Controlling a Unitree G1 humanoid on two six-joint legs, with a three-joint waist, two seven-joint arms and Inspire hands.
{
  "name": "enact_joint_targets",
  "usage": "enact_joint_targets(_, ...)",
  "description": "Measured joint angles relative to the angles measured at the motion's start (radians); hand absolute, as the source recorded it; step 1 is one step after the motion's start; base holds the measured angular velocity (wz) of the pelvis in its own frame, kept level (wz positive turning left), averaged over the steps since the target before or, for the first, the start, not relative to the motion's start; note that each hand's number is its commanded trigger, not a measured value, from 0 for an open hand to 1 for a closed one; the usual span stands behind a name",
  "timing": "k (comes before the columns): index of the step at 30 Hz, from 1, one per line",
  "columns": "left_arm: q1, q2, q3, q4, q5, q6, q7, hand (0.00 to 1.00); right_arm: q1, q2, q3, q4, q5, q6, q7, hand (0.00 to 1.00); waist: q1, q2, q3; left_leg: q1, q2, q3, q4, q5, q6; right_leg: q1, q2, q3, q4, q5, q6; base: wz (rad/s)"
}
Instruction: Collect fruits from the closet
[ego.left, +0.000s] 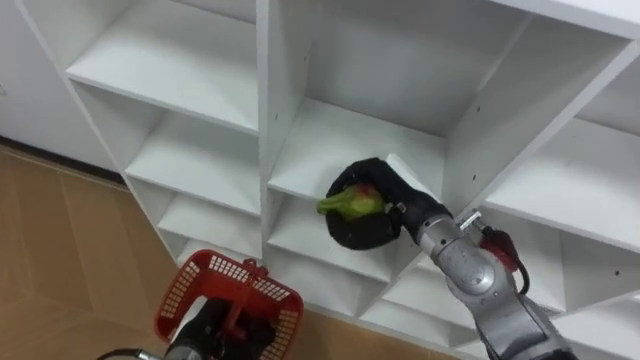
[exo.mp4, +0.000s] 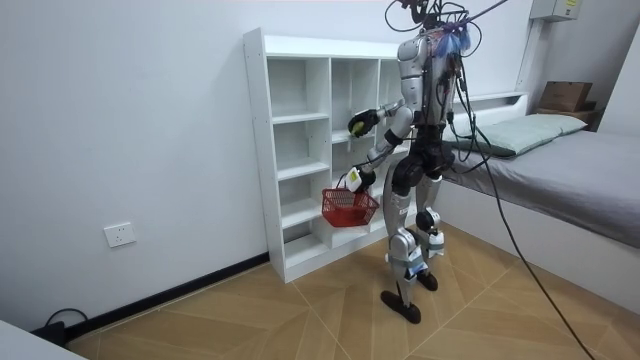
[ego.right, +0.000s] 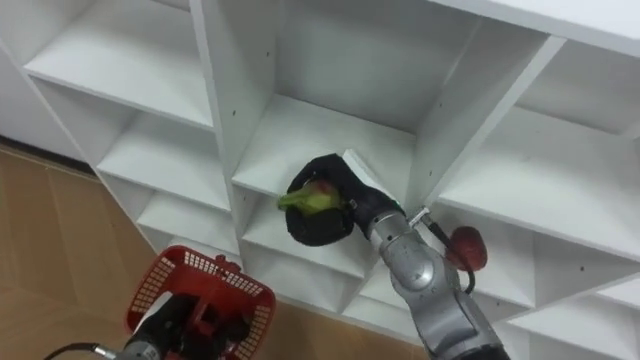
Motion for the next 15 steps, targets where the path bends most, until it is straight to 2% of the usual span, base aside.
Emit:
enact_joint_targets(4, -0.005, -0.004, -0.003, 0.013, -0.001, -0.003, 0.000, 1.00, 0.011, 0.000, 0.013, -0.018, 0.000, 0.000, 0.032, 1.00, 0.000, 0.008, -0.0013, -0.005, 0.001, 0.012, -0.002, 0.000, 0.000, -0.013, 0.002, 0.008, 0.002, 0.002, -0.003, -0.08)
enact_joint_targets(7, -0.006, -0.007, -0.004, 0.014, -0.003, -0.003, 0.000, 1.00, 0.023, 0.004, 0.036, -0.054, 0.001, 0.001, 0.047, 1.00, -0.015, 0.012, -0.0021, -0.006, 0.003, 0.013, -0.003, 0.000, 0.000, -0.013, 0.004, 0.008, 0.002, 0.002, -0.003, 0.00)
enact_joint_targets(11, -0.016, -0.011, -0.003, 0.016, -0.003, -0.003, 0.000, 1.00, 0.051, 0.030, 0.041, -0.070, -0.010, 0.001, 0.074, 1.00, -0.019, 0.021, -0.0056, 0.000, 0.005, 0.024, -0.003, 0.000, 0.000, -0.012, 0.005, 0.017, 0.001, 0.002, -0.003, -0.07)
enact_joint_targets(15, -0.017, -0.011, -0.003, 0.014, -0.003, -0.010, 0.000, 1.00, 0.088, 0.031, 0.056, -0.069, -0.009, 0.001, 0.079, 1.00, -0.023, 0.023, -0.0070, 0.001, 0.005, 0.029, -0.002, 0.000, 0.000, -0.012, 0.005, 0.023, 0.002, 0.002, -0.003, -0.02)
